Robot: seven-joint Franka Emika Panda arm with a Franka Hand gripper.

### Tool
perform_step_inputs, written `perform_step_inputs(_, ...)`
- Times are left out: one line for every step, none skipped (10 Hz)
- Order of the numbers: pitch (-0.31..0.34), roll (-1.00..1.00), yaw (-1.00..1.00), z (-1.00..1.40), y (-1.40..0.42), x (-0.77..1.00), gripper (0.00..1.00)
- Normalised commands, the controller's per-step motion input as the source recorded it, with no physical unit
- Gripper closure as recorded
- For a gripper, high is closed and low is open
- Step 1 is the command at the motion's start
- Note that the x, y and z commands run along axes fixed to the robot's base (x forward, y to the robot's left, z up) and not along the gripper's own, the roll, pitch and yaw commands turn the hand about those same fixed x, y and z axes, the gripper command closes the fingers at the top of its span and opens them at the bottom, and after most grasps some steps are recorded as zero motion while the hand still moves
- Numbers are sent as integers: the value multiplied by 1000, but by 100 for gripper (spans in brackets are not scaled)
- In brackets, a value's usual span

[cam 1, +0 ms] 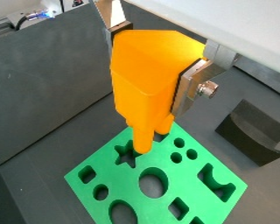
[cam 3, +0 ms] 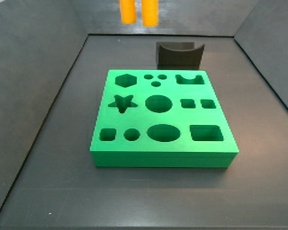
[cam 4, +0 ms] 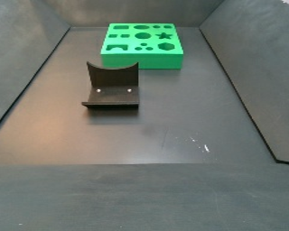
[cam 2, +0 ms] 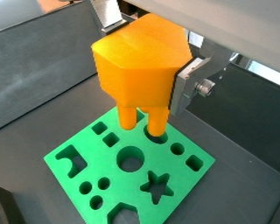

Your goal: Insert the 3 prong object.

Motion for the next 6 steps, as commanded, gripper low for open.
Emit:
perform_step_inputs(46, 0, 57, 0, 9, 117, 100)
perform_step_inputs(10, 0, 74, 0, 9, 54, 100)
perform_step_inputs(0, 10, 100, -369, 423, 323, 100)
perform_step_inputs(11, 101, -320, -989, 531, 246, 100)
perform_step_inputs(16, 17, -597, -1000, 323, 180, 100)
perform_step_inputs(1, 0, -637, -1000, 289, 171, 100)
